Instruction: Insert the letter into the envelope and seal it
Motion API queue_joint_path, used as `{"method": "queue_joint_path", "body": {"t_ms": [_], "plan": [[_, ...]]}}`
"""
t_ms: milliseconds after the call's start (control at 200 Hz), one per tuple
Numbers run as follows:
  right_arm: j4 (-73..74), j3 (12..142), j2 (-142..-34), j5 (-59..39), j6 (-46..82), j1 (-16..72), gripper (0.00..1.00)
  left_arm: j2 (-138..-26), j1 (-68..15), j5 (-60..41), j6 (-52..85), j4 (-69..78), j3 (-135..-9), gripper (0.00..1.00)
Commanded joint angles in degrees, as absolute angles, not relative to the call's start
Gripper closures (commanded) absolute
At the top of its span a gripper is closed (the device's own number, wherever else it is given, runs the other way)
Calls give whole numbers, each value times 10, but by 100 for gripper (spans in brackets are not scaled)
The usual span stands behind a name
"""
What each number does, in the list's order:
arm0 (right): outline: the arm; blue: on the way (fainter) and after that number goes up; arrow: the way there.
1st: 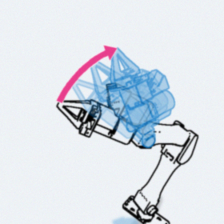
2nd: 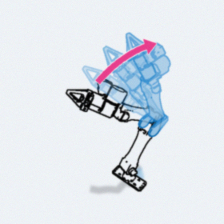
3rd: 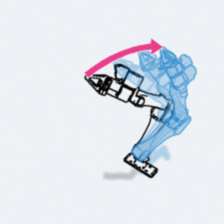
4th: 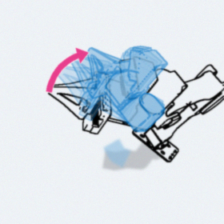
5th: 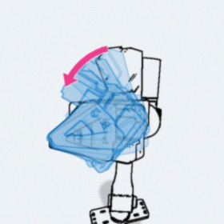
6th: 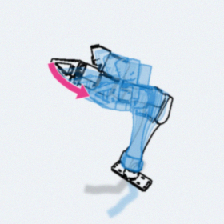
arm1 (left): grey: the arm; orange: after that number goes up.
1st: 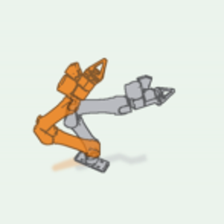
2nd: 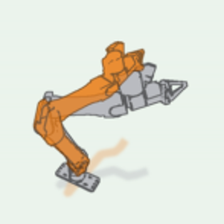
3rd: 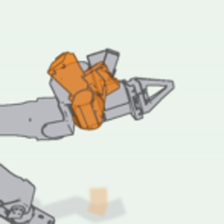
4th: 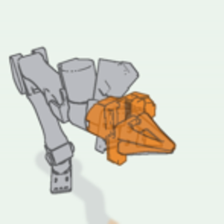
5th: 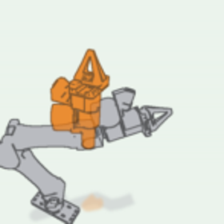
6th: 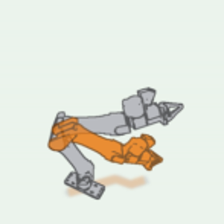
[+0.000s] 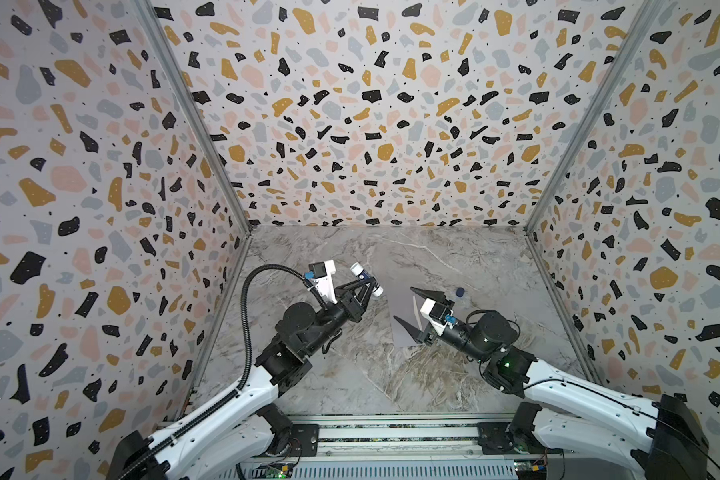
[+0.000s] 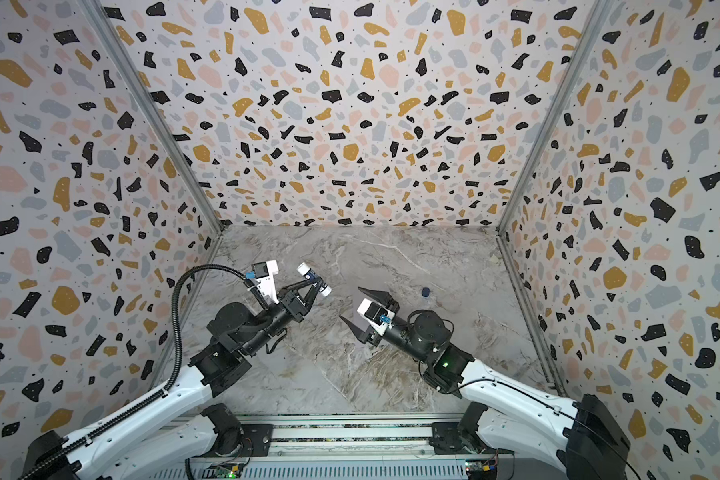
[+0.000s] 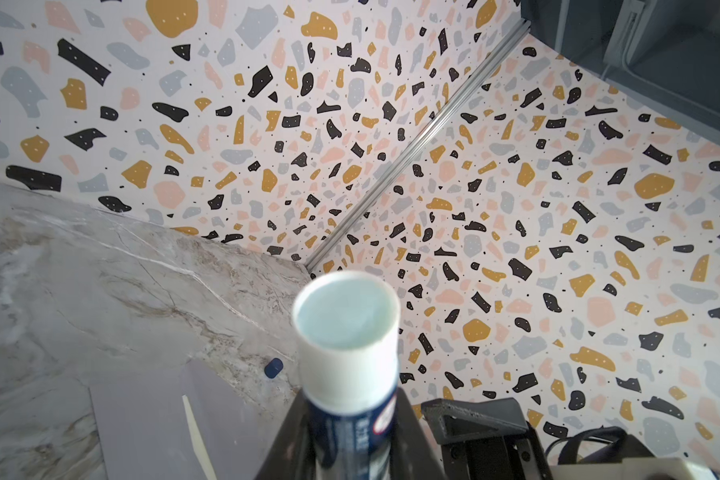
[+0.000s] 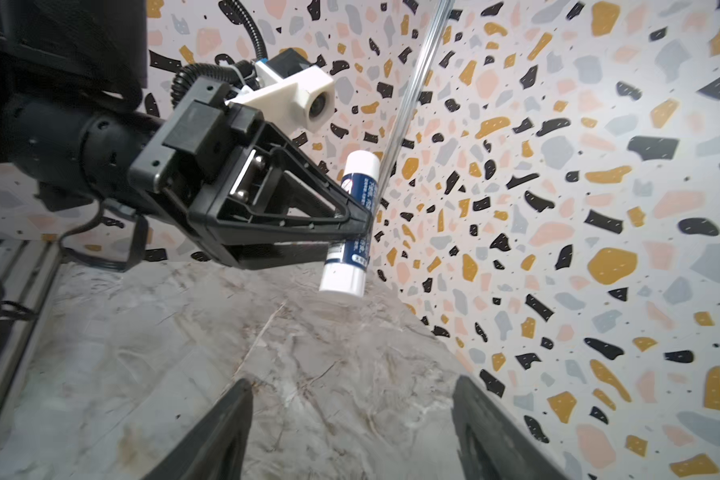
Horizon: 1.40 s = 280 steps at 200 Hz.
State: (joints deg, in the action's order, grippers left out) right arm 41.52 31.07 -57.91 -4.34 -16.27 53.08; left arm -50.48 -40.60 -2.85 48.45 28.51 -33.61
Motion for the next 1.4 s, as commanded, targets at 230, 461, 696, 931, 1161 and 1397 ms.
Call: {"method": "queue_joint_path", "body": {"t_ms": [230,461,696,931,1161,1397], "plan": [[652,328,-684,50,-220,572,30,-514,-418,13,554,330,-359,100],[655,342,-715,45,-225,582,37,-516,-418,11,560,339,-357,100],[646,355,-735,47,-219,585,39,-515,-418,7,560,344,-356,100],[647,371,-755,47,-213,586,47,-516,-418,4,561,346,-353,100],[648,380,-769,47,-209,585,57,-517,-418,1,563,347,-353,100],[647,387,-777,48,-208,586,65,-517,-418,-1,564,349,-351,100]]}}
